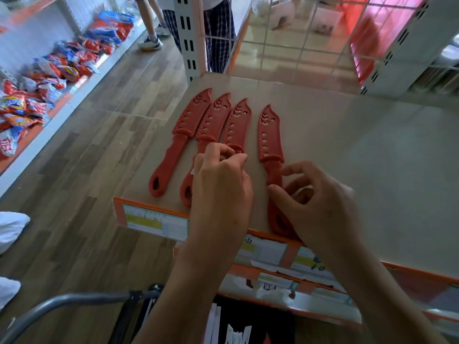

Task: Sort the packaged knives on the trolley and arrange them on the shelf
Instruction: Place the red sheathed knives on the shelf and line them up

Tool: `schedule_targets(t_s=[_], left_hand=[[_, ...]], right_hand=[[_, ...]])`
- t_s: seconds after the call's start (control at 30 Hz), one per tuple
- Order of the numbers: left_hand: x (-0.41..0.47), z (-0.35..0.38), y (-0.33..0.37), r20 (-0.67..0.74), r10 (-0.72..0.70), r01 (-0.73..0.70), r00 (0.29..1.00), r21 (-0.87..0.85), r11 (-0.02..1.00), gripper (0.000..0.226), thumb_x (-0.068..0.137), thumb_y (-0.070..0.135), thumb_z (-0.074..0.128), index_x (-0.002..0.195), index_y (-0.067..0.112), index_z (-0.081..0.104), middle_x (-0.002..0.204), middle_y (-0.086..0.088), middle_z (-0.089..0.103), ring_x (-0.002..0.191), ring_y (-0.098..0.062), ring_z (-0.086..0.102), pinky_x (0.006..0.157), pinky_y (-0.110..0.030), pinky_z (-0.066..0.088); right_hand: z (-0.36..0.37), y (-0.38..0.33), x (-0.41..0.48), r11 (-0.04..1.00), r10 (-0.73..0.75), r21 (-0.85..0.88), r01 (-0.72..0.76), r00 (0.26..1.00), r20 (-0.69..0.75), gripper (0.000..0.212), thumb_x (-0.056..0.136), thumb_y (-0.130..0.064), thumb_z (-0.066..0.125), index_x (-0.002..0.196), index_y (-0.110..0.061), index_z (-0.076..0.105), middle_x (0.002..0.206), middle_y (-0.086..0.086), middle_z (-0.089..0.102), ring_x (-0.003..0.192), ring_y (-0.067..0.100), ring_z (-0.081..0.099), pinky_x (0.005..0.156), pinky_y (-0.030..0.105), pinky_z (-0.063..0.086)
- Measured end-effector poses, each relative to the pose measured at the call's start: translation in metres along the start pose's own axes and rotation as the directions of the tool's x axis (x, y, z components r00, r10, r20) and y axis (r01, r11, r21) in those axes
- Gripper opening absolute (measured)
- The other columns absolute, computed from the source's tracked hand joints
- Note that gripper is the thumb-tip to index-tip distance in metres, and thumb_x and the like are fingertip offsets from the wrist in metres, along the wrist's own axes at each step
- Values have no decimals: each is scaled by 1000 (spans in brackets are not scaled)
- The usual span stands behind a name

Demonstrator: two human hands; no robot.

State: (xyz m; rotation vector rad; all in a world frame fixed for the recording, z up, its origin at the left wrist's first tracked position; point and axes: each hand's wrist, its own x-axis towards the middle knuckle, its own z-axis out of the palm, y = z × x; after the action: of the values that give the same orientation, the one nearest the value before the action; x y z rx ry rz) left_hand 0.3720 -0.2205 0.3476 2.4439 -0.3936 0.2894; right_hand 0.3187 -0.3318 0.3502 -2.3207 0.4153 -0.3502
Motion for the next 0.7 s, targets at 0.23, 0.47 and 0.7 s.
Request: schedule_targets(t_s=[0.23, 0.47, 0.7], left_hand=[[1, -1, -1, 32, 0, 0, 1000, 0, 1000, 30, 88, 12, 57, 118, 13, 62, 117, -3, 55, 96, -4, 38, 68, -5, 31], [2, -5, -1, 44, -17, 17, 999, -2, 1000, 31, 90, 13, 54, 121, 14, 60, 121, -1, 53, 102, -7, 44, 78, -10, 32], [0, -5, 0, 42, -7, 6, 999, 19, 1000, 31, 91, 11, 52, 121, 12, 59, 122, -4, 53, 107, -9, 46, 66, -3, 30]], right_hand=[[5, -2, -2, 986, -143, -86, 144, 990, 11, 32, 70, -28, 77, 99, -18, 70, 81, -8, 54, 62, 9, 52, 56, -3, 39], [18, -8, -3, 975, -214, -69, 212, 977, -19, 29, 70, -27, 64, 94, -12, 70, 82, -1, 61, 62, 6, 49, 73, -6, 34], [17, -6, -6, 970, -236, -64, 235, 972, -3, 29, 72, -26, 65, 95, -9, 71, 87, 6, 68, 67, 4, 51, 71, -10, 31]])
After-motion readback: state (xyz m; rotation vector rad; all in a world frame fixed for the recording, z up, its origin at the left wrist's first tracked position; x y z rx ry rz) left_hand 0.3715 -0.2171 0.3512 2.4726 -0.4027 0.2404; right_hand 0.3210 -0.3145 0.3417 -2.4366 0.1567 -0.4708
